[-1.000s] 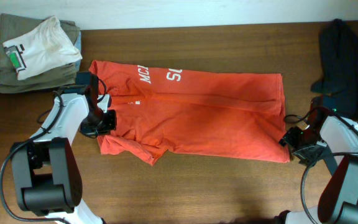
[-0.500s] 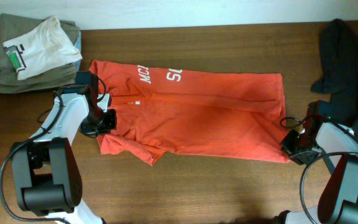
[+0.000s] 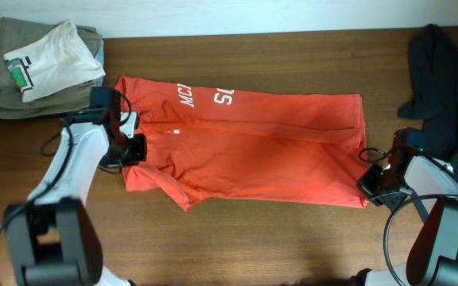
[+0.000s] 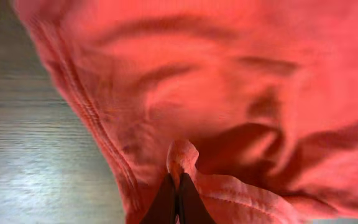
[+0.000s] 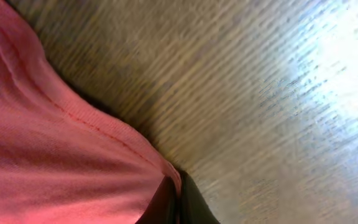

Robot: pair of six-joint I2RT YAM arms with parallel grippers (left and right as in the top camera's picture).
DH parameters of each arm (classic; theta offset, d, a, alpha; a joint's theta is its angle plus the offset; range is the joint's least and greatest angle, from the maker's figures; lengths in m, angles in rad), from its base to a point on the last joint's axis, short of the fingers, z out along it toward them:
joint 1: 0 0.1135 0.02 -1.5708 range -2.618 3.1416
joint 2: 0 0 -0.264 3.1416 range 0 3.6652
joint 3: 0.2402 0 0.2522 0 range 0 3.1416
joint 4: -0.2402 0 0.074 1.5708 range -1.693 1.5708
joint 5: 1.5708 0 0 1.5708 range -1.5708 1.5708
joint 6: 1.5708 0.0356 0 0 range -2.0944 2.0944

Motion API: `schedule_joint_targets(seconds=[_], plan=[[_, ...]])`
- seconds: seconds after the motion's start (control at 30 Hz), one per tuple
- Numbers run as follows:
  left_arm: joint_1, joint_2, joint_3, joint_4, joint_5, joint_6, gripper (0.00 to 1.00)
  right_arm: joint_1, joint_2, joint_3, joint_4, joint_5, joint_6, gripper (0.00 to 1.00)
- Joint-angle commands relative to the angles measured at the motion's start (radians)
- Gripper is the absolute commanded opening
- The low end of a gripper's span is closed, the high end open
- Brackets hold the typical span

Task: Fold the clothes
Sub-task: 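Fold the bottom edge up toward the top edge with both grippers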

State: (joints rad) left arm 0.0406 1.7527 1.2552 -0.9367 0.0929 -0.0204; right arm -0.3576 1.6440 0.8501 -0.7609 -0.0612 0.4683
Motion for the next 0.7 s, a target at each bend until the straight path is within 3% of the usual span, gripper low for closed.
schedule_joint_targets(seconds=[0.0,0.17,0.4,0.67], plan=[[-0.013,-0.145,0.020,0.005,0.073,0.002,0.00,-0.003,-0.032,0.059,-0.035,-0.015,0.008,0.04],[-0.026,-0.188,0.020,0.040,0.072,0.002,0.01,-0.003,-0.033,0.098,-0.027,-0.092,-0.007,0.04],[-0.025,-0.180,0.020,0.233,0.064,0.002,0.00,-0.003,-0.032,0.131,0.112,-0.172,-0.007,0.04],[-0.025,-0.103,0.019,0.373,-0.058,0.002,0.00,-0.003,-0.032,0.131,0.228,-0.172,-0.006,0.04]])
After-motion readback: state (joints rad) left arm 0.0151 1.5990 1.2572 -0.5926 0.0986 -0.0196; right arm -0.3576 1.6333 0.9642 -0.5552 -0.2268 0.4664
